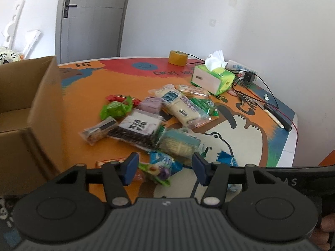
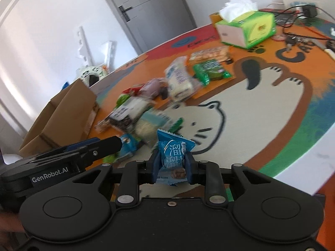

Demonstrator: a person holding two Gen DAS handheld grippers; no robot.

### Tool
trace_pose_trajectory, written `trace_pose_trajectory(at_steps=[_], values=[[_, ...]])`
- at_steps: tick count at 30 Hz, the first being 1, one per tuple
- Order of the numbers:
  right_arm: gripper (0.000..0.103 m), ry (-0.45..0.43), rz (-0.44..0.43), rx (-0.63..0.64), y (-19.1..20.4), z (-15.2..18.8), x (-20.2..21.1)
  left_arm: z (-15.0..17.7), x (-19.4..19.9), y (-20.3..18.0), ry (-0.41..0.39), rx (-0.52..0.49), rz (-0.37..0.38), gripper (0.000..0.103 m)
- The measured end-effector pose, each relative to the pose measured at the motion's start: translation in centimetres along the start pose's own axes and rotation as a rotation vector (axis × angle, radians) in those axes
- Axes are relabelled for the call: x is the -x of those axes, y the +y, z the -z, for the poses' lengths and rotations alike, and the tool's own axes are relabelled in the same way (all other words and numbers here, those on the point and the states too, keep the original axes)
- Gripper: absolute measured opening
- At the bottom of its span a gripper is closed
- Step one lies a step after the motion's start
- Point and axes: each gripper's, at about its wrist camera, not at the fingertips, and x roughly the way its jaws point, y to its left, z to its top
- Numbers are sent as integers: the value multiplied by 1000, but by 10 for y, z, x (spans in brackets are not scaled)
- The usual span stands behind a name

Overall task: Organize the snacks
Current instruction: 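Carry the blue snack bag with the right gripper over the cardboard box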

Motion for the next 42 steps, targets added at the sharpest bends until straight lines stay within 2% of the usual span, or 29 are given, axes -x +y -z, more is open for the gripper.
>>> trace_pose_trajectory(at_steps=[8,11,12,14,16,31,42], values=[[30,1,-4,-15,-4,3,-2,8,-21,-8,55,-9,8,49],[30,-1,5,0,-2,3,-3,11,-23,-9,47,-21,-2,46],[30,-1,7,0,-1,3,-3,11,-23,-9,43,-24,-5,44],[30,-1,10,2,0,3,-3,11,-23,-8,41,-20,-11,34],[29,-2,15,6,1,3,-3,11,-22,-7,40,-12,-7,29],[26,-62,-26,32,26,-6,11,0,20,-1,-61,11,-9,28],[26,-110,-74,90,65,-19,18,-21,61,15,-154,23,-32,28]])
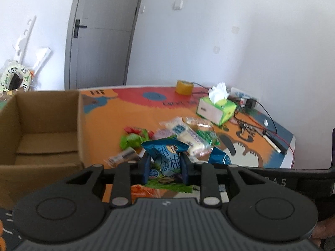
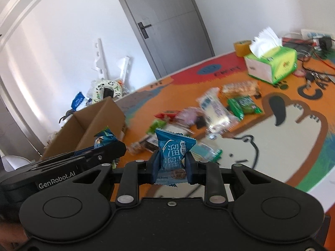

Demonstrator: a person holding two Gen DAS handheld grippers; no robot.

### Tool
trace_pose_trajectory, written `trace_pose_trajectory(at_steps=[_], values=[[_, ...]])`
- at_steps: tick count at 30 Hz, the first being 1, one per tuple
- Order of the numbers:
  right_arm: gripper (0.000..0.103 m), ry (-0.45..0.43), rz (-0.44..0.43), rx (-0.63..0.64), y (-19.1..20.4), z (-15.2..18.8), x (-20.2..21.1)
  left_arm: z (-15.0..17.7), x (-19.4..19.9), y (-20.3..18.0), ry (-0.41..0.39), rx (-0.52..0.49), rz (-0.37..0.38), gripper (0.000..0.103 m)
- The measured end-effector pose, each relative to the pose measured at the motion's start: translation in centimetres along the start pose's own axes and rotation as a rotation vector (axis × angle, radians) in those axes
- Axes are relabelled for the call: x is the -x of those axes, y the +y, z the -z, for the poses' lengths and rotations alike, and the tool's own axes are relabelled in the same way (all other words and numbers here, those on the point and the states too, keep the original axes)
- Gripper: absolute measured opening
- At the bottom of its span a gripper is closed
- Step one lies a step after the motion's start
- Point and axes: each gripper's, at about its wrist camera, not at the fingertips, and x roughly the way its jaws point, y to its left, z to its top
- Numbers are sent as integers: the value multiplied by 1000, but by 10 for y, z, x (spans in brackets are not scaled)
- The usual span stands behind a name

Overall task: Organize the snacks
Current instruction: 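Carry the blue snack bag with the right gripper over the cardboard box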

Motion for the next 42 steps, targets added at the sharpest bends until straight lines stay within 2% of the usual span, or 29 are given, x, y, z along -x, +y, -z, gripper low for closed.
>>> trace_pose_trajectory(at_steps=[22,42], values=[[26,-38,-108,73,65,-30,-26,-24,38,52,-113,60,-135,28],[26,-20,-197,146,122,-46,-66,-28,40,127,-115,175,-271,28]])
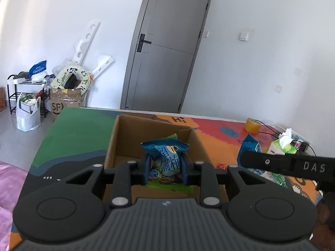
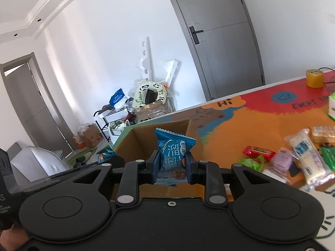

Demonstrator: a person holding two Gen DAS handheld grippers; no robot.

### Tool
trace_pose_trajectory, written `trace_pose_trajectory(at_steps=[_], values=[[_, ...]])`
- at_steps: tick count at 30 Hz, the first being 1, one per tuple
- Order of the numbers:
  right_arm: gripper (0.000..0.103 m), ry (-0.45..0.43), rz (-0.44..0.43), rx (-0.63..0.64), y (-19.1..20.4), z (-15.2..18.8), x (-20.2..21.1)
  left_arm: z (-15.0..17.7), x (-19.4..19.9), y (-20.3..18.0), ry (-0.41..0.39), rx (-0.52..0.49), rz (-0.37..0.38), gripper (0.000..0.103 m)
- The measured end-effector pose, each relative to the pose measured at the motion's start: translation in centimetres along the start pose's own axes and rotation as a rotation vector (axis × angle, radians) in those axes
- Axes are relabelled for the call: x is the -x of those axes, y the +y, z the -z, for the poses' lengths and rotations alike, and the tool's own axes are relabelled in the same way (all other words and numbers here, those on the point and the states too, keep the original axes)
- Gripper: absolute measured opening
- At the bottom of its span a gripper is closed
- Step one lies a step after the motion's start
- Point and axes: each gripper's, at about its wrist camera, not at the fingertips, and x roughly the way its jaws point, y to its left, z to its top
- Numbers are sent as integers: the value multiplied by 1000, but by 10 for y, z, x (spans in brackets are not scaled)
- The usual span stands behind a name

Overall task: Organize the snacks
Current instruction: 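Carry the blue snack bag with the right gripper over the cardboard box, then open the right gripper to drop the blue bag into the box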

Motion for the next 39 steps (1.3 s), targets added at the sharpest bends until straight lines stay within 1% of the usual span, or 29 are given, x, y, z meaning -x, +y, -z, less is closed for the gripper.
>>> trace_pose_trajectory(at_steps=[6,10,11,13,17,18,19,22,24,27,28,29,31,34,35,38,39], values=[[26,13,-7,6,8,-4,-17,-4,-13,13,9,16,-8,28],[26,22,-14,-2,10,-3,-24,-4,-21,16,28,24,-28,29],[26,25,-17,-6,11,-3,-26,-4,-21,16,32,24,-34,31],[26,29,-22,-5,11,-3,-30,-5,-19,17,31,22,-38,32],[27,33,-46,-3,17,-5,-35,-6,-10,19,14,27,-63,44],[28,36,-47,-1,17,-6,-37,-6,-6,21,9,31,-69,45],[30,31,-49,1,18,-6,-37,-6,-5,21,9,34,-75,48],[40,18,-52,-12,16,-5,-32,-6,-1,22,15,45,-93,55],[42,17,-40,-26,12,-4,-27,-4,2,21,17,51,-94,59],[48,12,-14,-40,5,-1,-16,-4,3,18,18,51,-95,70],[52,9,-6,-45,2,1,-13,-4,3,16,15,51,-95,75],[56,6,3,-52,-1,2,-9,-4,5,15,10,51,-94,76],[60,5,24,-62,-8,6,-1,-3,6,12,8,50,-87,78],[66,2,59,-69,-16,10,9,-1,6,6,15,43,-87,85],[68,-2,69,-75,-19,12,14,-1,7,3,14,41,-85,86],[78,-9,93,-89,-27,15,24,2,8,-3,22,39,-75,88],[80,-12,99,-92,-29,17,27,2,7,-6,26,38,-72,88]])
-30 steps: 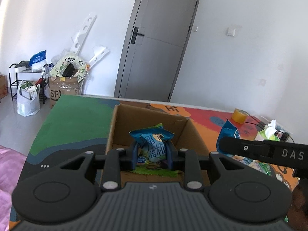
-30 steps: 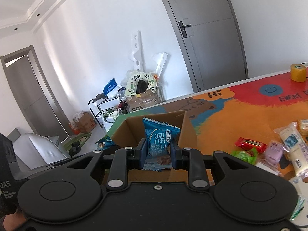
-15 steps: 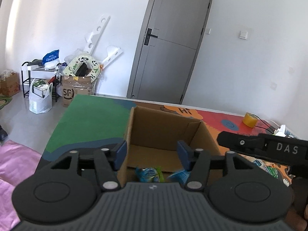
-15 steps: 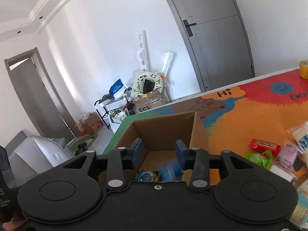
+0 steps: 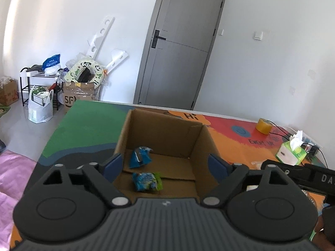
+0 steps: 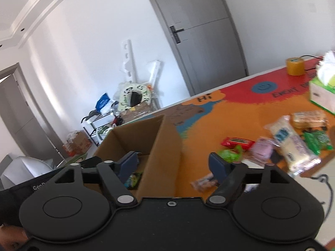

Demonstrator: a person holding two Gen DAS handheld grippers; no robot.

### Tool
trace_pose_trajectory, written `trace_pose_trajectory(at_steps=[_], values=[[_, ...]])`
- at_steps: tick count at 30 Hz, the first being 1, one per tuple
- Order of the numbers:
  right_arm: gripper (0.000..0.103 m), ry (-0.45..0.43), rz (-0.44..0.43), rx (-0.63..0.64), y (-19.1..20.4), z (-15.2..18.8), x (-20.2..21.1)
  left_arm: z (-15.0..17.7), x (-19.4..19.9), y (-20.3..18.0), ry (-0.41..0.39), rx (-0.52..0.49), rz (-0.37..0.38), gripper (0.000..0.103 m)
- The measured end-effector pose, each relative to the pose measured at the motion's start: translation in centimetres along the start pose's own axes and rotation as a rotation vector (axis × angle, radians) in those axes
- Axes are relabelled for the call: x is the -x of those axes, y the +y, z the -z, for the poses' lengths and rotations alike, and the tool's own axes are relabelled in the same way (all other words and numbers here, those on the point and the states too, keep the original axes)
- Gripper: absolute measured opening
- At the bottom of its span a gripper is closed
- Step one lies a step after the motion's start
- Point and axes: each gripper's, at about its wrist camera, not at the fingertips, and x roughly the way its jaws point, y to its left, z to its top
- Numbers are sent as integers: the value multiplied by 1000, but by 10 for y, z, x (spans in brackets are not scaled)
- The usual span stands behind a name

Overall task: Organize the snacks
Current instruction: 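Open the right gripper to drop the blue bag into the box, then reach the right gripper to the green-striped cracker pack and grasp it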

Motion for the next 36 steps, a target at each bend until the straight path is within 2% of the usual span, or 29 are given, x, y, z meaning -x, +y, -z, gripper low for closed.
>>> trace_pose_trajectory(at_steps=[10,17,28,31,36], values=[[103,-46,75,-10,-25,6,30,10,6,-27,3,-33,38,96],[103,-57,115,-34,-51,10,48,16,9,-48,12,-55,63,103],[102,-56,169,-66,-86,18,61,29,11,-81,31,-96,136,102],[100,-48,171,-74,-93,21,63,35,14,-89,17,-116,152,102],[92,-26,171,-72,-100,26,62,46,13,-102,38,-137,192,100]])
